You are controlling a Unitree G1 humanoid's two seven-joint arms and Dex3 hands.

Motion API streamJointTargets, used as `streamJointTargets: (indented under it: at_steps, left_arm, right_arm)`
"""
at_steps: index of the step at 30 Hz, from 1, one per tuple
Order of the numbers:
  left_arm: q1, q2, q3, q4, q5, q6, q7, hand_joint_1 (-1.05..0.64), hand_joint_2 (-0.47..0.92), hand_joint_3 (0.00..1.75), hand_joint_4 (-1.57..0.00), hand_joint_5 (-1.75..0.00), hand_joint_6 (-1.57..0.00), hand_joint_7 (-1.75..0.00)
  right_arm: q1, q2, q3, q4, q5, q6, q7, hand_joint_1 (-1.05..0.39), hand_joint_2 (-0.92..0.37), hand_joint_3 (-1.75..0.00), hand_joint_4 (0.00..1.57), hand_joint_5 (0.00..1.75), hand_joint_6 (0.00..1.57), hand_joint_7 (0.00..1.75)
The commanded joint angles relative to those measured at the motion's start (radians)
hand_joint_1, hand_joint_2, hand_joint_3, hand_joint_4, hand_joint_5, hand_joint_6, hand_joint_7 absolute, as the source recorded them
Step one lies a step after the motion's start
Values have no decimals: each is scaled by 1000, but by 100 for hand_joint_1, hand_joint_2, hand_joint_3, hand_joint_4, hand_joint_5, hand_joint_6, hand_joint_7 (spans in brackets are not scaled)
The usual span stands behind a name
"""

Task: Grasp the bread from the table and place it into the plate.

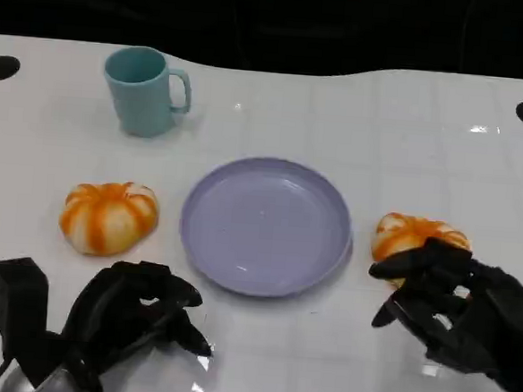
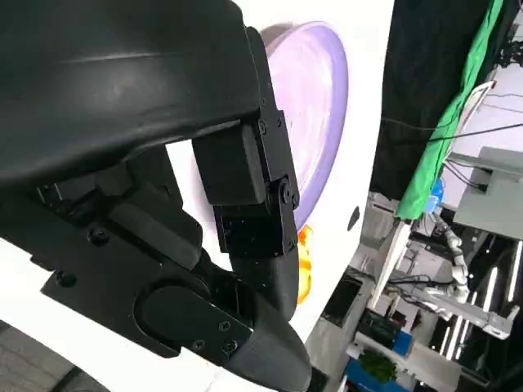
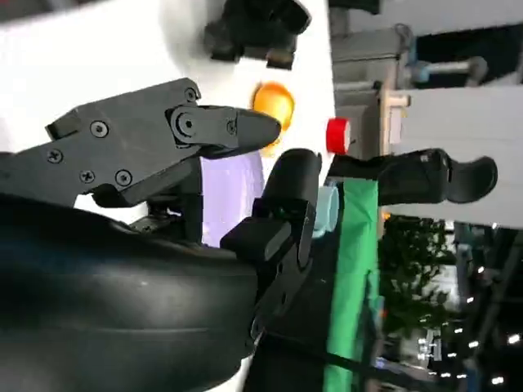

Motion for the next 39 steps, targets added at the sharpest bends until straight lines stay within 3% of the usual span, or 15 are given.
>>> streamJointTargets:
  at_steps: [1,3,5,10,21,27,39]
  left_arm:
    - [26,17,-2,1,11,5,9,-105,78,1,-155,-49,-157,-22]
    - [27,17,-1,-1,9,10,9,-105,78,0,-155,-49,-157,-22]
    - [27,17,-2,-2,9,12,10,-105,77,0,-155,-49,-157,-22]
    - [26,15,-2,2,9,11,11,-105,78,0,-155,-49,-157,-21]
    - [26,11,-4,11,12,-11,5,-105,78,0,-154,-50,-157,-21]
    - [26,15,-2,1,6,10,9,-105,77,0,-155,-50,-157,-22]
    - [27,20,2,-3,-1,23,4,-105,77,0,-156,-51,-157,-22]
  right_arm:
    - [-46,-75,-18,13,-62,-92,-11,-50,-92,-13,37,96,42,52]
    - [-64,-108,-24,18,-109,-135,-32,-51,-92,-11,34,92,41,48]
    - [-81,-146,-31,19,-178,-168,-70,-58,-92,-9,35,76,43,30]
    - [-85,-225,-29,-45,-364,-132,-171,-65,-92,-6,32,50,42,8]
    - [-118,-323,38,-92,-773,-80,-369,-76,-92,-3,31,22,31,0]
    - [-179,-336,108,-55,-904,-24,-422,-82,-90,0,26,16,24,0]
    - [-309,-330,252,98,-1035,66,-493,-82,-89,0,28,12,20,0]
